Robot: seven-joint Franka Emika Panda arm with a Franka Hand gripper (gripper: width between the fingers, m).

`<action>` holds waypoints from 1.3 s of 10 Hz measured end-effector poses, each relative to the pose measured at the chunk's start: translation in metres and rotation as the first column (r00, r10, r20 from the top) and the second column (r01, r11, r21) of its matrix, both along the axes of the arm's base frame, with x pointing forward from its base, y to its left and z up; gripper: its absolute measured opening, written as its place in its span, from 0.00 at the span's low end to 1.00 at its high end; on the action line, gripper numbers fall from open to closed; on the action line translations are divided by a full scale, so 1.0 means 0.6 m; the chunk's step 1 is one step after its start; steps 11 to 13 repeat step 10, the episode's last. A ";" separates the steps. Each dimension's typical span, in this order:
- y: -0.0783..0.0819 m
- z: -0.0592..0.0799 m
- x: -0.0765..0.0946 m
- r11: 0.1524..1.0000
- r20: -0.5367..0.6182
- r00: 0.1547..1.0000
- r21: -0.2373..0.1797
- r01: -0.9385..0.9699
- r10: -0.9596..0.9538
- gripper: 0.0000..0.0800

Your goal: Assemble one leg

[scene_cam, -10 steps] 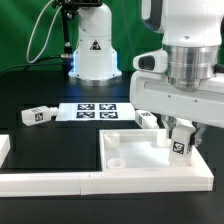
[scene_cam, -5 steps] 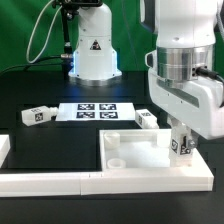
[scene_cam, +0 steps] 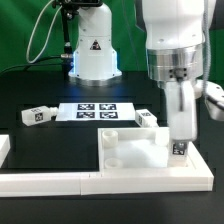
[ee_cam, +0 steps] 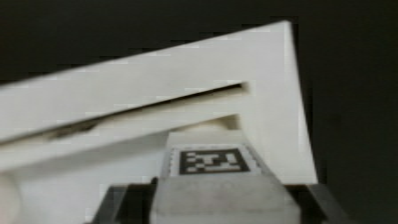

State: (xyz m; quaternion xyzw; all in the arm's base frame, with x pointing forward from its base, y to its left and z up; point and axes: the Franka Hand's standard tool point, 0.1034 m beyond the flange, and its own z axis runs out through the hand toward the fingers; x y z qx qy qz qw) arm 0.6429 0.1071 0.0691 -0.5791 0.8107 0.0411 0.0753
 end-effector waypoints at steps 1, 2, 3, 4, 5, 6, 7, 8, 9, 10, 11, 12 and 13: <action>0.001 0.000 0.000 1.000 0.002 1.000 0.007 0.030 -0.030 0.36; 0.001 0.000 0.000 1.000 0.003 1.000 0.006 0.026 -0.026 0.36; 0.001 -0.001 -0.001 1.000 0.002 1.000 0.006 0.021 -0.021 0.45; 0.001 -0.001 -0.001 1.000 0.002 1.000 0.005 0.019 -0.019 0.45; 0.001 -0.001 -0.001 1.000 0.003 1.000 0.005 0.015 -0.015 0.68; 0.003 0.001 -0.001 1.000 0.005 1.000 0.005 0.010 -0.010 0.68; 0.010 0.016 0.002 1.000 0.018 1.000 0.009 -0.009 0.008 0.78; 0.014 0.044 0.008 0.999 0.041 0.999 0.016 -0.032 0.031 0.80; 0.018 0.062 0.012 0.999 0.045 0.998 0.023 -0.046 0.045 0.80; 0.019 0.061 0.012 0.999 0.047 0.998 0.022 -0.048 0.047 0.81; 0.019 0.061 0.012 0.999 0.047 0.998 0.022 -0.048 0.047 0.81; 0.019 0.061 0.012 0.999 0.047 0.998 0.022 -0.048 0.047 0.81; 0.019 0.061 0.012 0.999 0.047 0.998 0.022 -0.048 0.047 0.81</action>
Offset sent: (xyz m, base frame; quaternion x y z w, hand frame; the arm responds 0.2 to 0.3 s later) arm 0.0000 0.0000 0.0000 0.0000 0.0000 0.0000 1.0000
